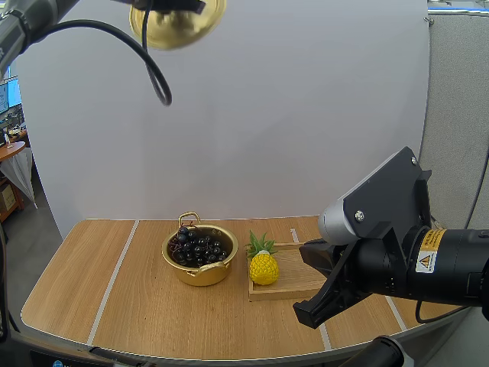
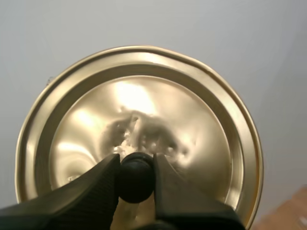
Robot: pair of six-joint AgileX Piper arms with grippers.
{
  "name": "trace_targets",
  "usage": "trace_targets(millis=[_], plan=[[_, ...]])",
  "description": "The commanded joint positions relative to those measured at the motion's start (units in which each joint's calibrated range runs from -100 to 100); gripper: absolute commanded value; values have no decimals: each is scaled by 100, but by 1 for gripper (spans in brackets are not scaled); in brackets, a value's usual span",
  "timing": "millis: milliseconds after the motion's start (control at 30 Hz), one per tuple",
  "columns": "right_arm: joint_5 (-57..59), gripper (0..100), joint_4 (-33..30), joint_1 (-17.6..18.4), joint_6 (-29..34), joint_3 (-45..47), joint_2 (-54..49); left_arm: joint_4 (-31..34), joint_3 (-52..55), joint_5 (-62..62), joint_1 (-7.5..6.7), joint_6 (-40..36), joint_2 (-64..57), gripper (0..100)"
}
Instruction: Open the pot, put the grape inside, and close it
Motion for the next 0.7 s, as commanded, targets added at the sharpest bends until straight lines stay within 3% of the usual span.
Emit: trace_targets(millis=[0, 200, 367, 667], plan=[[0, 0, -60, -19, 11, 19, -44, 10, -32, 1114, -5, -60, 8, 0], [0, 0, -60, -19, 11, 19, -44, 10, -32, 2108, -5, -60, 210, 0], [0, 0, -60, -19, 11, 19, -44, 10, 119, 2108, -5, -60, 430, 0], [0, 0, -60, -19, 11, 19, -44, 10, 1335, 2108, -5, 279, 901, 0]])
